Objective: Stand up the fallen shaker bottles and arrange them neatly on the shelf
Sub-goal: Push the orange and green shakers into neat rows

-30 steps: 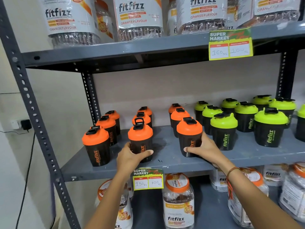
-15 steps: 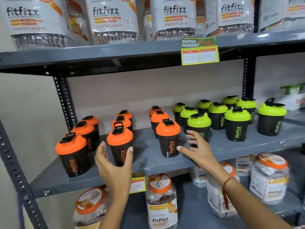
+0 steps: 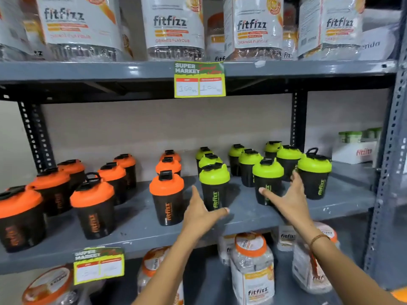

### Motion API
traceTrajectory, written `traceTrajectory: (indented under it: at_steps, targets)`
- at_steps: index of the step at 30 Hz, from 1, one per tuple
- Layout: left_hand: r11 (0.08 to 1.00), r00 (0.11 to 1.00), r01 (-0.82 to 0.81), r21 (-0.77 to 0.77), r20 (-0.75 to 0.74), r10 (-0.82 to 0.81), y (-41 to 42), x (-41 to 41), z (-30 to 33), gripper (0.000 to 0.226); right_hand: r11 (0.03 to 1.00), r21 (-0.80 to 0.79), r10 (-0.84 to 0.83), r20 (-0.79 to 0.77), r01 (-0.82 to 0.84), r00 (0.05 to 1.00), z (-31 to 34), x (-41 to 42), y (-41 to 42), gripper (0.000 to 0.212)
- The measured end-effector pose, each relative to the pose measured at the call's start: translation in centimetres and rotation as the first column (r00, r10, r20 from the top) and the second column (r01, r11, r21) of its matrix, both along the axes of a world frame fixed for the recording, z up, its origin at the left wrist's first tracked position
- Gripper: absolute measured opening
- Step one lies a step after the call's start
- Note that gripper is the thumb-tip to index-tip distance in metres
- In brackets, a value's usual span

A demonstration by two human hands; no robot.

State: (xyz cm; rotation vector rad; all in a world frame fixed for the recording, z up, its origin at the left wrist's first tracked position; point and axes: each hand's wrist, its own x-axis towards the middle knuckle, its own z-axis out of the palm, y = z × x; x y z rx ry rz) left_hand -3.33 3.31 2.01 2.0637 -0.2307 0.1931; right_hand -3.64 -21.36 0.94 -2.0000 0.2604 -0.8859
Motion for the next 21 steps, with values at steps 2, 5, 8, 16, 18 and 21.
traceTrajectory:
  at_steps: [2, 5, 8, 16, 18, 21]
  targets:
    - [0.997, 0.999, -0.021, -0.079, -0.045, 0.017, -0.8, 1.6, -0.1, 0.119, 0.994, 0.026, 0.113, -0.092, -0.111, 0.989, -0.2, 1.2, -1.8, 0.145]
    - [0.974, 0.999, -0.009, -0.226, -0.041, 0.0, -1.4, 3.3, -0.4, 0.081, 0.976, -0.023, 0.211, -0.176, -0.218, 0.962, -0.4, 2.7, -3.6, 0.133]
    - [0.964, 0.999, -0.033, -0.263, -0.049, 0.02, -1.9, 3.9, -0.5, 0.076, 0.959, -0.055, 0.266, -0.181, -0.279, 0.947, -0.4, 3.5, -4.6, 0.11]
    - [0.966, 0.96, -0.256, -0.046, 0.103, 0.259, -4.0, 2.9, -1.0, 0.071, 0.874, 0.03, 0.48, -0.211, -0.485, 0.851, -0.9, 4.9, -7.3, 0.085]
    - [0.953, 0.946, -0.303, 0.01, 0.122, 0.3, -4.5, 2.5, -1.1, 0.077, 0.862, 0.036, 0.498, -0.238, -0.505, 0.834, -0.3, 4.5, -7.2, 0.088]
    - [0.939, 0.931, -0.342, 0.027, 0.148, 0.335, -5.0, 1.9, -1.2, 0.084, 0.85, 0.027, 0.516, -0.244, -0.526, 0.821, 0.3, 4.2, -6.9, 0.102]
